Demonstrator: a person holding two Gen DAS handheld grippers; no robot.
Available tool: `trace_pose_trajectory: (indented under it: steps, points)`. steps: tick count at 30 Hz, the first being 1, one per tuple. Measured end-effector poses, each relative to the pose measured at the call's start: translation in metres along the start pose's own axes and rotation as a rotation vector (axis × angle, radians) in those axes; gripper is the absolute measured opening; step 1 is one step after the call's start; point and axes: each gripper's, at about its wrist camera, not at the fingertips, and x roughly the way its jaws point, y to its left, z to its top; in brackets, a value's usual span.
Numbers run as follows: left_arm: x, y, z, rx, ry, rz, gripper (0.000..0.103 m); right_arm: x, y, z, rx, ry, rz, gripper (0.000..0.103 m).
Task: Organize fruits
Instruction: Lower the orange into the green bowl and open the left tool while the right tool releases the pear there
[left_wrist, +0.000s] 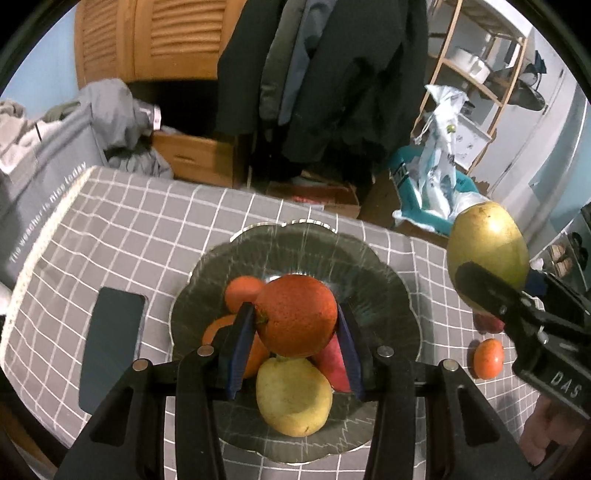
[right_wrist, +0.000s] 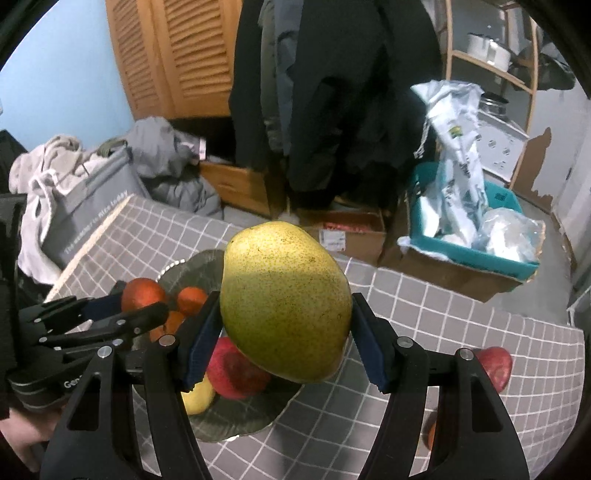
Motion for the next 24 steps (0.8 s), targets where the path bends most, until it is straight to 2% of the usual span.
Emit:
trace_pose_trajectory:
  steps: [11,12,16,24]
  points:
    - [0.032,0.004,-0.003,-0.020,0.071,0.017,0.045,0.036,-0.002,-0.009,0.018,0.078,0.030,0.068]
    - [0.032,0.006,-0.003,-0.023,0.071,0.014,0.046,0.038,-0.003,-0.009,0.023,0.082,0.032,0.068]
    - [0.031,0.010,-0.001,-0.034,0.063,0.021,0.062,0.045,-0.003,-0.009,0.019,0.095,0.033,0.068]
    - [0.018,0.029,-0.001,-0.086,0.037,0.052,0.067,0.069,0.005,-0.008,-0.009,0.140,0.039,0.068]
